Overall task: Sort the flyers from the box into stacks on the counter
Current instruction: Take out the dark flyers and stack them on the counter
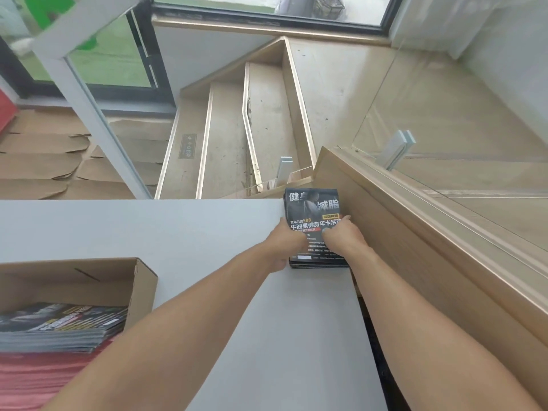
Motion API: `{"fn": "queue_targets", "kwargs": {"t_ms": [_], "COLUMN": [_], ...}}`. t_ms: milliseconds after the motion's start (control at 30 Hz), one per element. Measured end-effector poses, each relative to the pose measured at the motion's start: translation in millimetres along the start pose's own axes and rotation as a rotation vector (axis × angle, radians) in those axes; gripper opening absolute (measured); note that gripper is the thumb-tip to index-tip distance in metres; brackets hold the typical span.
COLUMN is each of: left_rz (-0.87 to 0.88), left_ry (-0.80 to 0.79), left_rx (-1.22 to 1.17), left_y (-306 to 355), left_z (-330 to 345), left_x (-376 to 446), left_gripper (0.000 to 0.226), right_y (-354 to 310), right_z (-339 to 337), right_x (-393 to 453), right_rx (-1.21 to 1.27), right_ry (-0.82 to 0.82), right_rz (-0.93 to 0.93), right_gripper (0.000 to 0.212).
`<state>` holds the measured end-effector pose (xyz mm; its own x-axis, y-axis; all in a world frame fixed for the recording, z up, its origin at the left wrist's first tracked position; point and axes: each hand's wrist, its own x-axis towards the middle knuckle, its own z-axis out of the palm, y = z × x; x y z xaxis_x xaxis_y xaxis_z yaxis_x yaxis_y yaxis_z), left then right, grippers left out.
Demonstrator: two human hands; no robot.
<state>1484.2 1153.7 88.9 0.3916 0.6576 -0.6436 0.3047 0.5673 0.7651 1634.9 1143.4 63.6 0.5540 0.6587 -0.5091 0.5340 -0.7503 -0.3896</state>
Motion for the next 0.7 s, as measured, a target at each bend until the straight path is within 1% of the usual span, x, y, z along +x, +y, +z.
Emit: {"fn": "queue_targets", "kwargs": {"t_ms": [33, 67, 100, 133, 200, 233, 300, 333, 400, 467, 533, 600, 633, 700], "left_rz": [0.000, 0.022, 0.060, 0.107, 0.233, 0.292, 0.411, 0.453, 0.493, 0.484, 0.448, 0.403, 0.378, 0.322], "left_ry": [0.021, 0.061, 0.120, 0.184, 0.335, 0.412, 0.573, 0.662, 0.811, 0.956, 1.077, 1.133, 1.132, 1.102], "left_rx": [-0.010, -0.011, -0.003, -0.003, -0.020, -0.040, -0.019, 0.003, 0.053, 0.151, 0.285, 0.442, 0.527, 0.654], "left_y": [1.0, 0.7, -0.3, -2.2, -9.1, -13.7, -25.8, -34.8, -56.8, -86.4, -115.7, -143.2, -155.5, -175.9], "left_z": [-4.4, -11.0, -19.7, -30.7, -59.9, -78.7, -118.9, -142.7, -185.9, -227.9, -260.8, -287.9, -298.7, -313.8], "left_x": [-4.4, -7.5, -13.4, -21.3, -41.0, -53.6, -79.9, -96.3, -124.7, -157.4, -184.2, -200.7, -204.6, -206.4], "left_gripper": [0.057, 0.070, 0.080, 0.083, 0.076, 0.071, 0.061, 0.056, 0.047, 0.038, 0.031, 0.029, 0.029, 0.033], "right_y": [-3.9, -10.6, -19.6, -31.3, -57.8, -71.5, -96.4, -109.7, -131.3, -150.5, -162.8, -170.5, -173.3, -176.7], "right_z": [-0.2, -0.4, 0.7, 3.6, 16.8, 27.0, 50.6, 66.3, 95.6, 128.5, 156.2, 178.8, 187.6, 200.5], "right_x": [-6.5, -15.8, -26.7, -39.8, -69.1, -85.2, -117.0, -135.0, -169.4, -204.5, -232.2, -249.5, -254.6, -259.1], "right_rx": [-0.025, -0.051, -0.068, -0.065, 0.027, 0.100, 0.224, 0.255, 0.249, 0.165, 0.019, -0.130, -0.178, -0.216], "right_ry": [0.027, 0.068, 0.114, 0.157, 0.198, 0.182, 0.111, 0.051, -0.107, -0.308, -0.477, -0.582, -0.605, -0.603], "right_rz": [-0.045, -0.110, -0.195, -0.295, -0.517, -0.611, -0.740, -0.796, -0.895, -0.993, -1.058, -1.087, -1.085, -1.060], "right_gripper": [0.082, 0.081, 0.076, 0.069, 0.053, 0.046, 0.034, 0.029, 0.020, 0.014, 0.023, 0.036, 0.040, 0.041]}}
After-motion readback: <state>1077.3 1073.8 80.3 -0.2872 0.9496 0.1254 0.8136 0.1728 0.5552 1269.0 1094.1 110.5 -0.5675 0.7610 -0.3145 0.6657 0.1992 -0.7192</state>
